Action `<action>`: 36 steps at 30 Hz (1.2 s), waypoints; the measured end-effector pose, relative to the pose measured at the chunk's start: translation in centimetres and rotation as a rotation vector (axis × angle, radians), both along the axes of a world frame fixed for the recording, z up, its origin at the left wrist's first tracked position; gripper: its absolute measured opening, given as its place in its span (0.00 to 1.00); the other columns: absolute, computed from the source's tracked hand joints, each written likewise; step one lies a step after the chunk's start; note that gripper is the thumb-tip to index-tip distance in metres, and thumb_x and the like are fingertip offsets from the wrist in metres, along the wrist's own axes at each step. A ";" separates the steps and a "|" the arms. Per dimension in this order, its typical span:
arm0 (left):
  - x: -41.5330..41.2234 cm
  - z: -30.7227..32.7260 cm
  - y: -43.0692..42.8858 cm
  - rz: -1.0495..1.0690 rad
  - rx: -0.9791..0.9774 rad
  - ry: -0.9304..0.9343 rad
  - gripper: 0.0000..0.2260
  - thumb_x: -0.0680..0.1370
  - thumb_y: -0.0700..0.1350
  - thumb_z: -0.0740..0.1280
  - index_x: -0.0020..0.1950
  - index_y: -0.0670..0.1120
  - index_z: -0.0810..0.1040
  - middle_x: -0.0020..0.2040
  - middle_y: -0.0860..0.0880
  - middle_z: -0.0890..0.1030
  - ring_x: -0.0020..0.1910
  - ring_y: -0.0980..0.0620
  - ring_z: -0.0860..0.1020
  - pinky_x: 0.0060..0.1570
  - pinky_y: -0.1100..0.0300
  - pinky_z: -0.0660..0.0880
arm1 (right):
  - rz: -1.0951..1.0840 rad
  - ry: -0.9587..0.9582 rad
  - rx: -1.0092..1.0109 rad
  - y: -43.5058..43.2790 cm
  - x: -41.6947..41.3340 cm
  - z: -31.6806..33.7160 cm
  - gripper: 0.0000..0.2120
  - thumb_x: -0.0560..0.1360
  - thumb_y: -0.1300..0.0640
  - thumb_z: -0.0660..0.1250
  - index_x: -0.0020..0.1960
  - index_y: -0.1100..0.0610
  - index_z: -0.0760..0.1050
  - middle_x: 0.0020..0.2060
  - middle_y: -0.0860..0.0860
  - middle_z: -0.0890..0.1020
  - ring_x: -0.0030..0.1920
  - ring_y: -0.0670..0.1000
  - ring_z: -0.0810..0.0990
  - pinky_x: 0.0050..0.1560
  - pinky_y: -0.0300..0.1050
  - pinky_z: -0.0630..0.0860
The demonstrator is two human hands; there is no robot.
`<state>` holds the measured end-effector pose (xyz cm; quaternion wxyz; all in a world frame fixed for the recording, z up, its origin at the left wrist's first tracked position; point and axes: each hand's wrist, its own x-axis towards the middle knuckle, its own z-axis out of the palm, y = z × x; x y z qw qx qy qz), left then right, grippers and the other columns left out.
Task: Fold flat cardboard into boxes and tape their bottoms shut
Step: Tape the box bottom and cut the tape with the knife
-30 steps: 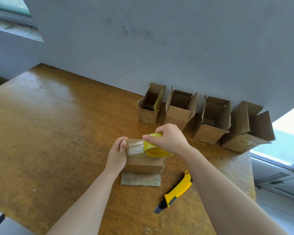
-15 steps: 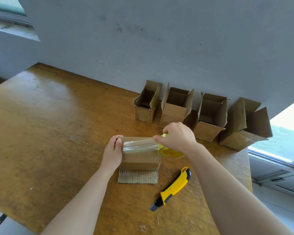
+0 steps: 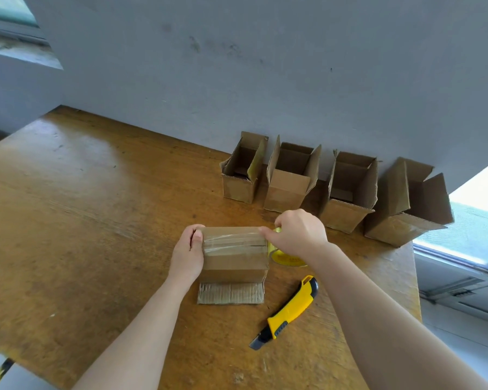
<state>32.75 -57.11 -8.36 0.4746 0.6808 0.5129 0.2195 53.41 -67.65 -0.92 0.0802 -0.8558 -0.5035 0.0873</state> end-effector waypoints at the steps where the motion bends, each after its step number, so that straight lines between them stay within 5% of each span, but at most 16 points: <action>1: 0.0 0.0 0.0 -0.003 0.002 -0.003 0.12 0.83 0.51 0.50 0.60 0.55 0.72 0.53 0.54 0.75 0.49 0.61 0.72 0.41 0.65 0.67 | 0.004 -0.013 -0.007 0.0 0.0 -0.1 0.27 0.75 0.32 0.57 0.52 0.53 0.82 0.34 0.45 0.78 0.34 0.45 0.76 0.26 0.36 0.67; 20: 0.0 0.3 -0.4 -0.026 0.045 0.015 0.12 0.83 0.52 0.51 0.62 0.54 0.71 0.55 0.54 0.74 0.53 0.55 0.73 0.43 0.62 0.69 | -0.028 -0.055 -0.064 -0.9 -0.1 -2.5 0.30 0.75 0.29 0.53 0.49 0.50 0.82 0.32 0.44 0.77 0.33 0.45 0.76 0.25 0.36 0.67; 25: 0.1 0.6 -0.7 -0.119 0.016 0.048 0.17 0.77 0.61 0.62 0.62 0.56 0.65 0.51 0.60 0.72 0.50 0.57 0.74 0.38 0.67 0.69 | -0.033 -0.054 -0.008 -1.5 -0.3 -3.3 0.28 0.75 0.30 0.53 0.47 0.50 0.82 0.32 0.45 0.77 0.33 0.46 0.76 0.25 0.37 0.66; 28: 0.5 1.3 -0.7 -0.149 0.108 0.273 0.26 0.76 0.64 0.61 0.69 0.52 0.63 0.63 0.51 0.73 0.63 0.48 0.72 0.57 0.51 0.74 | -0.038 -0.040 0.003 -1.4 -0.2 -3.4 0.28 0.75 0.30 0.54 0.51 0.50 0.82 0.33 0.44 0.77 0.34 0.46 0.76 0.25 0.37 0.64; 31: 1.5 1.9 -2.0 -0.222 0.530 0.719 0.32 0.78 0.64 0.43 0.79 0.50 0.50 0.79 0.47 0.50 0.78 0.45 0.49 0.72 0.38 0.47 | -0.051 -0.033 0.006 -1.2 -0.2 -3.5 0.28 0.75 0.30 0.54 0.54 0.50 0.82 0.36 0.44 0.78 0.37 0.47 0.77 0.26 0.37 0.66; 33: 3.0 2.2 -4.6 -0.377 0.665 0.732 0.31 0.78 0.63 0.34 0.78 0.49 0.45 0.78 0.48 0.41 0.77 0.48 0.40 0.73 0.39 0.41 | -0.065 -0.026 0.001 -1.2 -0.4 -3.5 0.26 0.75 0.30 0.55 0.48 0.49 0.82 0.34 0.44 0.77 0.36 0.47 0.78 0.26 0.38 0.69; 36: 4.9 1.9 -8.1 -0.549 0.688 0.688 0.36 0.77 0.67 0.33 0.78 0.45 0.43 0.78 0.47 0.41 0.77 0.49 0.38 0.74 0.45 0.39 | -0.092 -0.021 -0.040 -1.1 -0.4 -3.3 0.25 0.75 0.31 0.55 0.38 0.48 0.78 0.30 0.43 0.75 0.33 0.46 0.77 0.29 0.39 0.75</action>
